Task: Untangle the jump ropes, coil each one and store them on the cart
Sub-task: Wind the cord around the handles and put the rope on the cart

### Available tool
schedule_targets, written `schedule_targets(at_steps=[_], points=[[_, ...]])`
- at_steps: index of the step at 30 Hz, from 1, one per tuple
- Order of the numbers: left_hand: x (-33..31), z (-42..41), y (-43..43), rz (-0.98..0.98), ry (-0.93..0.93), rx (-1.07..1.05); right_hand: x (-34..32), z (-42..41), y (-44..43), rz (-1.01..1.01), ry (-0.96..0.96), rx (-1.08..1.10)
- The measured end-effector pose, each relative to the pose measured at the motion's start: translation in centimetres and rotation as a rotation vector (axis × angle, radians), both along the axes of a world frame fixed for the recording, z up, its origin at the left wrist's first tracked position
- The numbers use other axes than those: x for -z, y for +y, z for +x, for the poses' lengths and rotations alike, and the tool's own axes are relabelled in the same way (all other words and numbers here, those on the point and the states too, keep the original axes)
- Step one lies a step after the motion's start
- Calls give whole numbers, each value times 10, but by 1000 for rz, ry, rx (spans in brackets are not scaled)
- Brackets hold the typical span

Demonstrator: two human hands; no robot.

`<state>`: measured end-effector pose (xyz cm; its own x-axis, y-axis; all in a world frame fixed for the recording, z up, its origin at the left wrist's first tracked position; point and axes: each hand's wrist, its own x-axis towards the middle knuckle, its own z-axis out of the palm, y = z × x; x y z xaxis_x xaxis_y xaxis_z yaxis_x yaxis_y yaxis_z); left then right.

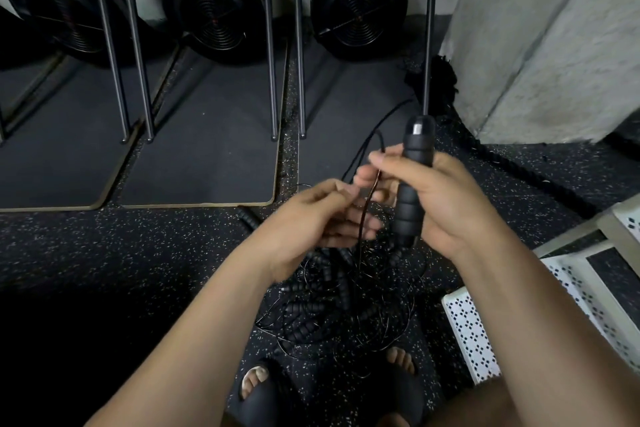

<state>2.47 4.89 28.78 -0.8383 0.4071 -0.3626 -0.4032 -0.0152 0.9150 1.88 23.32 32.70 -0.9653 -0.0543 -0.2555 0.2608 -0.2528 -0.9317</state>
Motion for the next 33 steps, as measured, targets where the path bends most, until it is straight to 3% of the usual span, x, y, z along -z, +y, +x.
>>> schedule_targets(at_steps=[3, 9, 12, 16, 21, 27, 33], points=[[2, 5, 5, -11, 24, 137, 1, -6, 8, -71, 22, 100], [14, 6, 5, -191, 180, 198, 8, -14, 23, -186, -33, 205], [10, 4, 3, -170, 206, 91, 10, -12, 25, -104, -81, 89], [5, -4, -5, -111, 257, -112, 17, -4, 19, 271, -142, -132], [1, -13, -13, 19, 203, -305, 25, 4, 3, 358, -142, -447], [-1, -18, -22, 151, 101, -438, 30, 7, -12, 472, -82, -442], [2, -21, -25, 131, 63, -500, 27, 9, -15, 455, -45, -455]])
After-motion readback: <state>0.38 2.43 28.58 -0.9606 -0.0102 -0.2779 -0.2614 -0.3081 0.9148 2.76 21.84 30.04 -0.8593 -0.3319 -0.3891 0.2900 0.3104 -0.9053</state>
